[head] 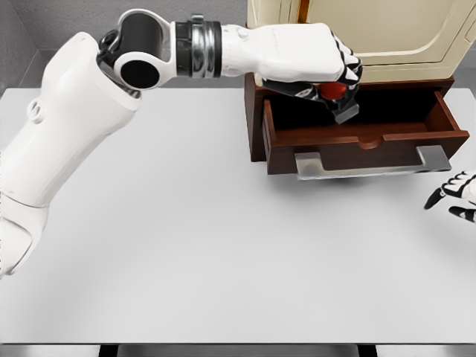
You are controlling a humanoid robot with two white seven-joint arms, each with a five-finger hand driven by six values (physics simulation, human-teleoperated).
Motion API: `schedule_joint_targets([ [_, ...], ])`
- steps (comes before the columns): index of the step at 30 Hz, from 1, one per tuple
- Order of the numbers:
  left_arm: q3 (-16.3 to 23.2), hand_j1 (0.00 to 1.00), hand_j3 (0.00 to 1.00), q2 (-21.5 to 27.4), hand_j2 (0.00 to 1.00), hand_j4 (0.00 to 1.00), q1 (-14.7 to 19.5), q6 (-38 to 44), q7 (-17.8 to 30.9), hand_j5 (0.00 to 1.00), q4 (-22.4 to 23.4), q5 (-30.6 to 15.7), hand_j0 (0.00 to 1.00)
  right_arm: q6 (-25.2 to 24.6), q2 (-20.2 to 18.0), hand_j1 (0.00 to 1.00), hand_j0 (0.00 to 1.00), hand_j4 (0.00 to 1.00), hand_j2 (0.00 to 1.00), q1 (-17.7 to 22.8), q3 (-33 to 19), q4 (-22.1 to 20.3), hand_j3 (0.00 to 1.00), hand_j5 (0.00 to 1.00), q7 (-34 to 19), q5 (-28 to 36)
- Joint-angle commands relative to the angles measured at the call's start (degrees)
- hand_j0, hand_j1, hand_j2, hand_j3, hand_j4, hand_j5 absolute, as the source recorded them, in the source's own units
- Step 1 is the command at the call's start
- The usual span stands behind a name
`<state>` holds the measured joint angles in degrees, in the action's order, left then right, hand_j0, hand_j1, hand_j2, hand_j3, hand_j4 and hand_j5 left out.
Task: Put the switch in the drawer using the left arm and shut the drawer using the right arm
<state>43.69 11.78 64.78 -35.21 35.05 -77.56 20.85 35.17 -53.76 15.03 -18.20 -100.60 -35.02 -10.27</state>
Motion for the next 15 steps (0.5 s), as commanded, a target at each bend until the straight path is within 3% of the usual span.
schedule_joint_targets([
  [1,-0.8,0.39,0.39,-1.49,0.39,0.39,0.09,0.21,-0.05,0.39,0.21,3.05,0.39,-0.17,-0.2,0.55,0.55,0.55,0.55,0.0,-0.25,-0.04,0.55,0.55,0.02,0.95],
  [3,-1.59,0.39,0.39,-2.63,0.39,0.39,0.09,0.21,-0.05,0.39,0.3,5.16,0.39,-0.17,-0.29,0.55,0.55,0.55,0.55,0.0,-0.17,-0.04,0.55,0.55,0.02,1.21],
  [5,-2.21,0.39,0.39,-5.8,0.39,0.39,-0.17,0.21,-0.05,0.39,0.39,11.4,0.39,-0.17,-0.2,0.55,0.55,0.55,0.55,0.0,-0.08,-0.04,0.55,0.55,0.02,1.3],
  [8,-1.42,0.39,0.39,-6.24,0.39,0.39,-0.53,0.21,-0.05,0.39,2.85,12.46,0.39,-0.17,-0.2,0.55,0.55,0.55,0.55,-0.09,0.19,-0.04,0.55,0.55,0.02,1.39],
  [10,-1.24,0.39,0.39,-7.56,0.39,0.39,-0.97,0.21,-0.05,0.39,2.94,15.36,0.39,-0.17,-0.2,0.56,0.56,0.56,0.56,0.0,0.19,-0.04,0.56,0.56,0.02,1.48],
  [15,-1.59,0.41,0.41,-7.65,0.41,0.41,-2.2,0.21,-0.05,0.41,2.94,15.89,0.41,-0.17,-0.29,0.56,0.56,0.56,0.56,0.0,0.27,-0.04,0.56,0.56,0.02,2.53],
])
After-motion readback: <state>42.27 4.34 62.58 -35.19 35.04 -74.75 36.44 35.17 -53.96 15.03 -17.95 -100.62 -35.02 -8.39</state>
